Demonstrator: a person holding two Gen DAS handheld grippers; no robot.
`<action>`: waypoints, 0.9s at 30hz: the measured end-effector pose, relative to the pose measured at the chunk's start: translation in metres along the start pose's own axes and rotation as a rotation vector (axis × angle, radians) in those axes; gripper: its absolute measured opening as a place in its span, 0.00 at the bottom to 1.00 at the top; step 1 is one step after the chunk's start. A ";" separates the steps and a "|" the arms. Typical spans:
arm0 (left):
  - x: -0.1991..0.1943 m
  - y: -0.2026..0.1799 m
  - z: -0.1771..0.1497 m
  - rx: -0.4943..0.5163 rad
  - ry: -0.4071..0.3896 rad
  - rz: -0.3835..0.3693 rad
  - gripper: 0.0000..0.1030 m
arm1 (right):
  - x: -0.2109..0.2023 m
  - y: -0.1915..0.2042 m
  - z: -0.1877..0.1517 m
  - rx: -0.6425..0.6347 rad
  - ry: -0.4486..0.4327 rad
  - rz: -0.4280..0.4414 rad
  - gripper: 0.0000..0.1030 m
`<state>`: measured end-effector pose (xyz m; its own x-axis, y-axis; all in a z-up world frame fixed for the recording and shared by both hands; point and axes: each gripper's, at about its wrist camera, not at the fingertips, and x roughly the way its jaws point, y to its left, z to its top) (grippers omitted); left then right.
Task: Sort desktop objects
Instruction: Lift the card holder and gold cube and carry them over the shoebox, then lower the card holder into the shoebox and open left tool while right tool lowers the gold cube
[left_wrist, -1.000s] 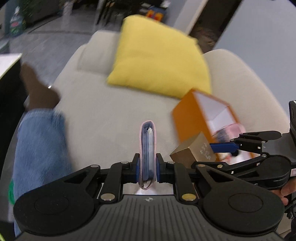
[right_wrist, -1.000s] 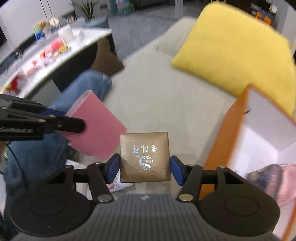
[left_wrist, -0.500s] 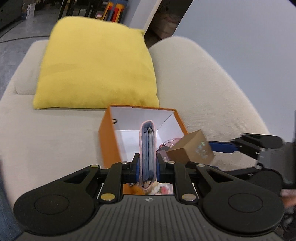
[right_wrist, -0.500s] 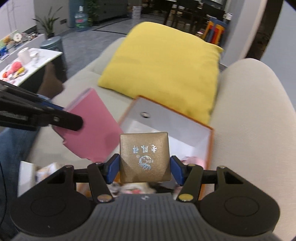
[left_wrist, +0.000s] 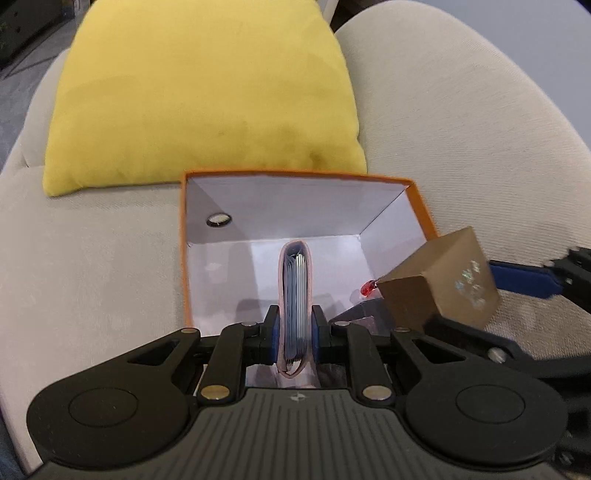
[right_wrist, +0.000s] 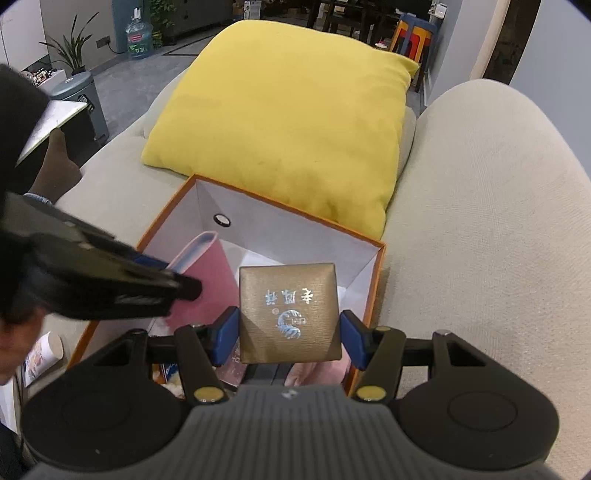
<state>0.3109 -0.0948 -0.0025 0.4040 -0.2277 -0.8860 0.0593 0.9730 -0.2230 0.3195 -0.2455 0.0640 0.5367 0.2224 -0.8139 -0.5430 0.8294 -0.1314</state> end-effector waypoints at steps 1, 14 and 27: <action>0.005 0.001 0.000 -0.013 0.017 -0.005 0.17 | -0.001 0.000 0.000 -0.001 -0.003 0.000 0.59; 0.021 0.001 0.003 -0.093 0.149 -0.088 0.23 | 0.001 -0.005 0.000 0.023 -0.012 -0.018 0.59; 0.032 0.028 -0.007 -0.339 0.169 -0.234 0.32 | 0.003 -0.004 -0.003 0.025 -0.008 -0.032 0.59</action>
<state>0.3186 -0.0753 -0.0396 0.2587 -0.4709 -0.8434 -0.1823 0.8336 -0.5214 0.3217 -0.2499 0.0601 0.5585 0.1998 -0.8051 -0.5096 0.8485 -0.1429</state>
